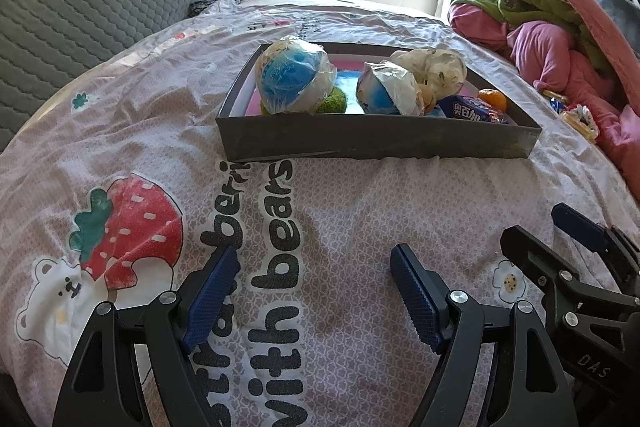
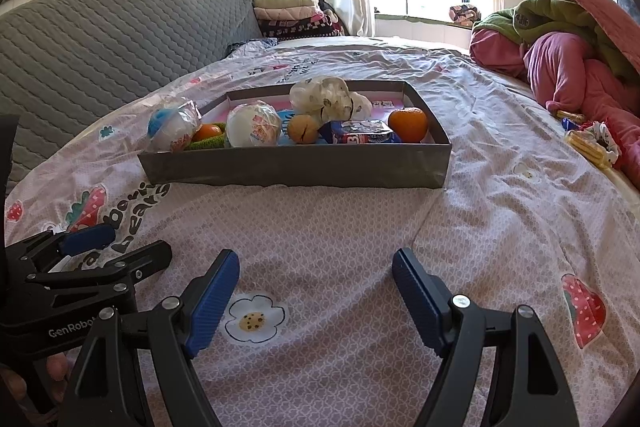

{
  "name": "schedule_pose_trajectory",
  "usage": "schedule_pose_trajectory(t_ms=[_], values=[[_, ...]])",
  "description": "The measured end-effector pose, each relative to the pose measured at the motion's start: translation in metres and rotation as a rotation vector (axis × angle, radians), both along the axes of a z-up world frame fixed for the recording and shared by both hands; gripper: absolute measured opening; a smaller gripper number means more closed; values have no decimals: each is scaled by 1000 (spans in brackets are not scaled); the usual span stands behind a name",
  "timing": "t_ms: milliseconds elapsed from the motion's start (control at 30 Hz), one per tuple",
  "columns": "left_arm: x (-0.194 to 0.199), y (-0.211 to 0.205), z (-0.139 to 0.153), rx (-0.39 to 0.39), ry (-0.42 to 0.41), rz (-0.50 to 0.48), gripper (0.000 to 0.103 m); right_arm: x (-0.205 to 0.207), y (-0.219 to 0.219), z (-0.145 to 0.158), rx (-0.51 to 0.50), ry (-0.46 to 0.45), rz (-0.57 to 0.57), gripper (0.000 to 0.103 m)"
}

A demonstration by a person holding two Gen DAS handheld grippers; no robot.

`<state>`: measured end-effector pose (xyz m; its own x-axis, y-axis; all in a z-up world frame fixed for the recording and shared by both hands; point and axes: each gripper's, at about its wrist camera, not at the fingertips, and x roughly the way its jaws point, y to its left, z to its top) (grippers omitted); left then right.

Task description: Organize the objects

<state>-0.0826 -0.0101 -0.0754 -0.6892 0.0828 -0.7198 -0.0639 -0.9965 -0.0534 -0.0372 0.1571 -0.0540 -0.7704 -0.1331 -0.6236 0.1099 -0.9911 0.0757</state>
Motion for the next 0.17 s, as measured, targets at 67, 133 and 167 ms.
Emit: schedule_pose_trajectory(t_ms=[67, 133, 167], values=[[0, -2, 0, 15, 0, 0, 80, 0, 1, 0, -2, -2, -1, 79], [0, -3, 1, 18, 4, 6, 80, -1, 1, -1, -4, -5, -2, 79], [-1, -3, 1, 18, 5, 9, 80, -1, 1, 0, -5, -6, -3, 79]])
